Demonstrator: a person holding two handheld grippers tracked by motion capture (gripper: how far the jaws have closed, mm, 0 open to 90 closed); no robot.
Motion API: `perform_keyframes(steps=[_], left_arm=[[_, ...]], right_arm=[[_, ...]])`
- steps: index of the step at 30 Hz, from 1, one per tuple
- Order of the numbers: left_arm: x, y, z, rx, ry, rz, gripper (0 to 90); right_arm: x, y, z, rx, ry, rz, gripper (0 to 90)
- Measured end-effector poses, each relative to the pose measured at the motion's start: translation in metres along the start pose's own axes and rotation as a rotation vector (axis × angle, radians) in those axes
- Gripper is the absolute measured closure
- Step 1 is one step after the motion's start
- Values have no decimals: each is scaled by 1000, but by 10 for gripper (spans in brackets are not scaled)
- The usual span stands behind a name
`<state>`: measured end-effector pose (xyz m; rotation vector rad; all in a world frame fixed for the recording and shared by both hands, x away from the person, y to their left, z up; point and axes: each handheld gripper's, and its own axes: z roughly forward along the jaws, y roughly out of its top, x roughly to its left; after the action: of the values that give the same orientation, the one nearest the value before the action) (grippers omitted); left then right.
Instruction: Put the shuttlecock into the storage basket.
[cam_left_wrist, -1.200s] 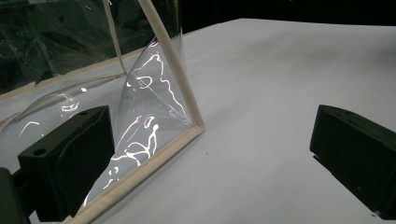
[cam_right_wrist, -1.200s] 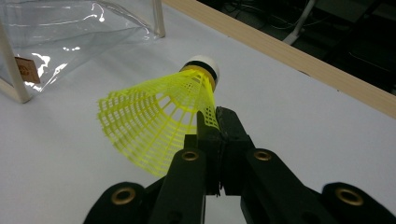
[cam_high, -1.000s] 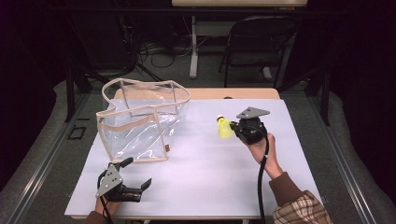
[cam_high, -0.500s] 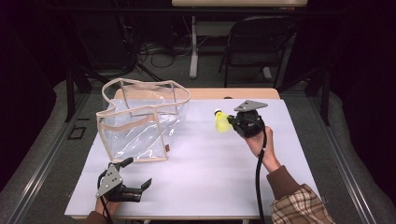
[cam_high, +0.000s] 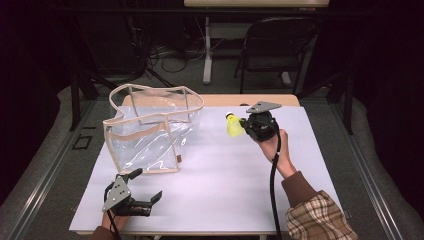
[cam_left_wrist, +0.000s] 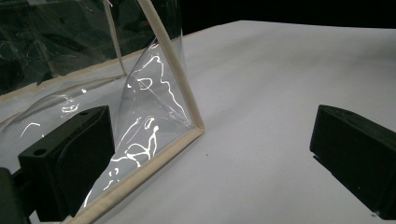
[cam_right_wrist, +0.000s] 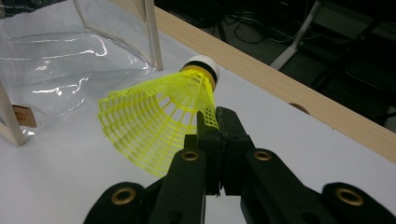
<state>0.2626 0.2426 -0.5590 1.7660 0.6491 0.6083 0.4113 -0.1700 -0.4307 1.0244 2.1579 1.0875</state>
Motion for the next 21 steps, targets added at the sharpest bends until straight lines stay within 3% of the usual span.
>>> perform_keyframes(steps=[21], left_arm=[[0, 0, 0, 0, -3, 2, 0]], right_arm=[[-5, 18, 8, -2, 2, 10, 900]])
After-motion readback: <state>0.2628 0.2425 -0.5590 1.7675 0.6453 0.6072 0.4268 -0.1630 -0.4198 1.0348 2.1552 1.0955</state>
